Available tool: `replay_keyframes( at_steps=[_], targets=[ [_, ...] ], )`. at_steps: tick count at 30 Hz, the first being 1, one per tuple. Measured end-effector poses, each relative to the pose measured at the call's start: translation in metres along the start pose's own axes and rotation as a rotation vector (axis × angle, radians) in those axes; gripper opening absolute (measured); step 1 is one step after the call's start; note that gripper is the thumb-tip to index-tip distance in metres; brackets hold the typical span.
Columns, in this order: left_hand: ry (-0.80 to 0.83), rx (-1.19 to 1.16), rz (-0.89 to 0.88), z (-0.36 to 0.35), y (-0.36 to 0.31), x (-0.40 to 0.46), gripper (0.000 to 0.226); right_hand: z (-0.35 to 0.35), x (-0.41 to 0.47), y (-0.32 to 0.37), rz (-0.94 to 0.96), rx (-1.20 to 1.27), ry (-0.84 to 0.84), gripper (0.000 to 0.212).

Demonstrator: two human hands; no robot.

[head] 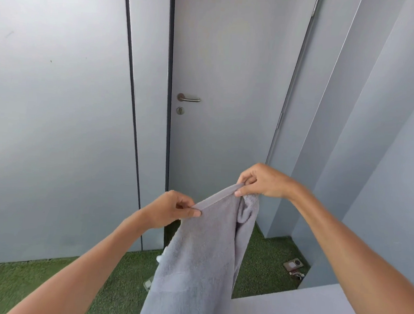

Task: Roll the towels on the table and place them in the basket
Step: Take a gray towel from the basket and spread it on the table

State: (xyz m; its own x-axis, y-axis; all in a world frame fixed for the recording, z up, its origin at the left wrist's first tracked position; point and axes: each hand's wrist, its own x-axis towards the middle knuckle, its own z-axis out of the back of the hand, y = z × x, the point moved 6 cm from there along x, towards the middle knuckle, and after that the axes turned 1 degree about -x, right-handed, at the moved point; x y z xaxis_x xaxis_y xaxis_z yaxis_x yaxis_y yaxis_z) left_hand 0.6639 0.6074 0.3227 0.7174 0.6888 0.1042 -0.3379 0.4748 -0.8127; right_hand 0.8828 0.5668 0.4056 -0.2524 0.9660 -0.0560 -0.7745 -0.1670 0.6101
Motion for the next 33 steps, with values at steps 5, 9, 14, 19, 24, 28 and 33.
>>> replay_keyframes(
  at_steps=[5,9,14,19,24,28,33],
  targets=[
    [0.009,0.048,0.081,0.01,0.021,-0.008,0.018,0.017,-0.016,-0.028,-0.08,-0.022,-0.102,0.01],
    [-0.028,0.059,-0.041,-0.006,-0.016,0.008,0.018,-0.013,-0.007,-0.013,-0.082,-0.038,0.039,0.035],
    [-0.028,0.076,-0.175,-0.019,-0.058,0.025,0.018,-0.043,0.002,0.008,-0.009,-0.024,0.172,0.024],
    [0.026,-0.003,-0.096,-0.026,-0.04,0.019,0.017,-0.024,-0.003,0.0,0.003,-0.043,0.065,0.014],
    [0.008,0.062,0.038,-0.029,0.008,0.006,0.032,0.013,-0.013,-0.023,-0.043,-0.029,-0.09,0.011],
    [-0.12,0.132,0.092,-0.003,0.025,-0.002,0.02,0.019,-0.018,-0.052,-0.112,-0.071,-0.145,0.009],
    [-0.151,0.127,-0.019,-0.012,-0.014,0.014,0.019,-0.039,-0.004,-0.028,-0.112,-0.054,0.093,0.045]
  ],
)
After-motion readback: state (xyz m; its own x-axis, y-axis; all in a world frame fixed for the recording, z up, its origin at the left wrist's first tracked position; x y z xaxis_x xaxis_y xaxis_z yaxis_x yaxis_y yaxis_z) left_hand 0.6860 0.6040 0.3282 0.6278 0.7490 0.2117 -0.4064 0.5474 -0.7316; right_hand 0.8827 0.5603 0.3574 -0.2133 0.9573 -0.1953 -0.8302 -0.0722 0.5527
